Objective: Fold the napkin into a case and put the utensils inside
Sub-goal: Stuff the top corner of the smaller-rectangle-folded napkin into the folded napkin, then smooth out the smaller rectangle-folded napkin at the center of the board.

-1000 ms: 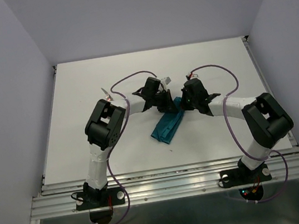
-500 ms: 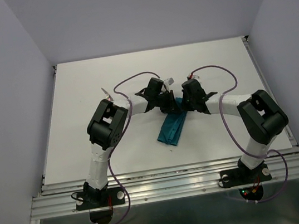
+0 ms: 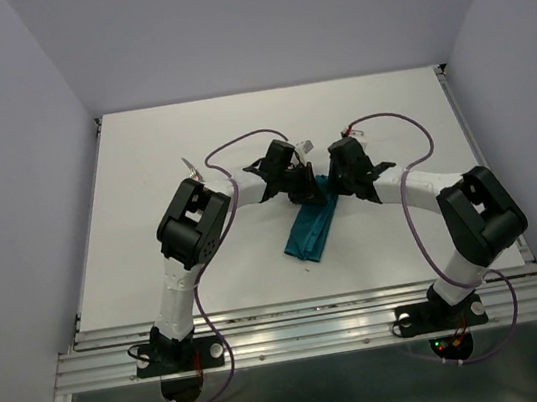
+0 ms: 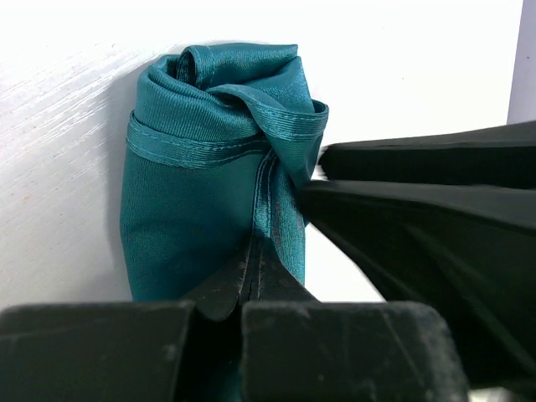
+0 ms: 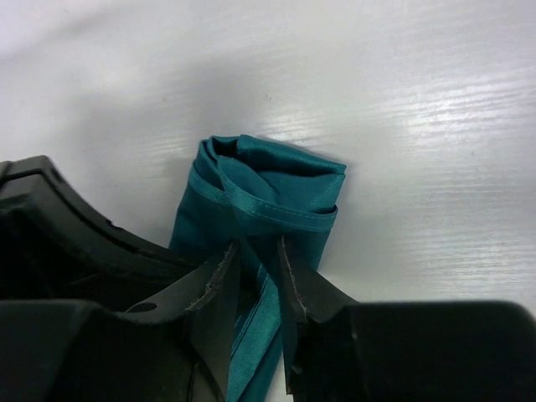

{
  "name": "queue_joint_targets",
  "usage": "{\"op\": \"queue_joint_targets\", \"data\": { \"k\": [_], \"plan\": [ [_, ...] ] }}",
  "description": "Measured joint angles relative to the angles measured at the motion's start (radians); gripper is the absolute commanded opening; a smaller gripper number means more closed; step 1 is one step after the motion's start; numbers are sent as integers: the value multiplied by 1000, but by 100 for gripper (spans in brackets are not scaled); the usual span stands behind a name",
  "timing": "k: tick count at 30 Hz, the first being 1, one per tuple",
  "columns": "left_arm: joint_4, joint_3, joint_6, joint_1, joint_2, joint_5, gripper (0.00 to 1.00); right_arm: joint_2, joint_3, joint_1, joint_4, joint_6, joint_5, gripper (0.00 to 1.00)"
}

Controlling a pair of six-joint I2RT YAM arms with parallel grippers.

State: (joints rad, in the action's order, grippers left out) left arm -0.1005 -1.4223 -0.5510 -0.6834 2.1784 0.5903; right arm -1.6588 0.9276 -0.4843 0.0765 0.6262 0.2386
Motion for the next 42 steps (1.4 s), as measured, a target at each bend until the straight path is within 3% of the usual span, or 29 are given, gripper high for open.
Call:
{"op": "queue_joint_targets", "data": {
  "k": [9, 15, 27, 42],
  "plan": [
    [0, 0, -1, 0, 0, -1, 0, 113, -22, 12, -4, 4, 13, 39],
    [5, -6, -1, 0, 0, -5, 0, 205, -138, 55, 0, 38, -23, 50],
    [17, -54, -1, 0, 21, -18, 0, 319, -432, 59, -127, 207, -282, 50],
    [30, -121, -7, 0, 73, -7, 0, 259, -486, 44, -313, 294, -415, 35]
  ]
}}
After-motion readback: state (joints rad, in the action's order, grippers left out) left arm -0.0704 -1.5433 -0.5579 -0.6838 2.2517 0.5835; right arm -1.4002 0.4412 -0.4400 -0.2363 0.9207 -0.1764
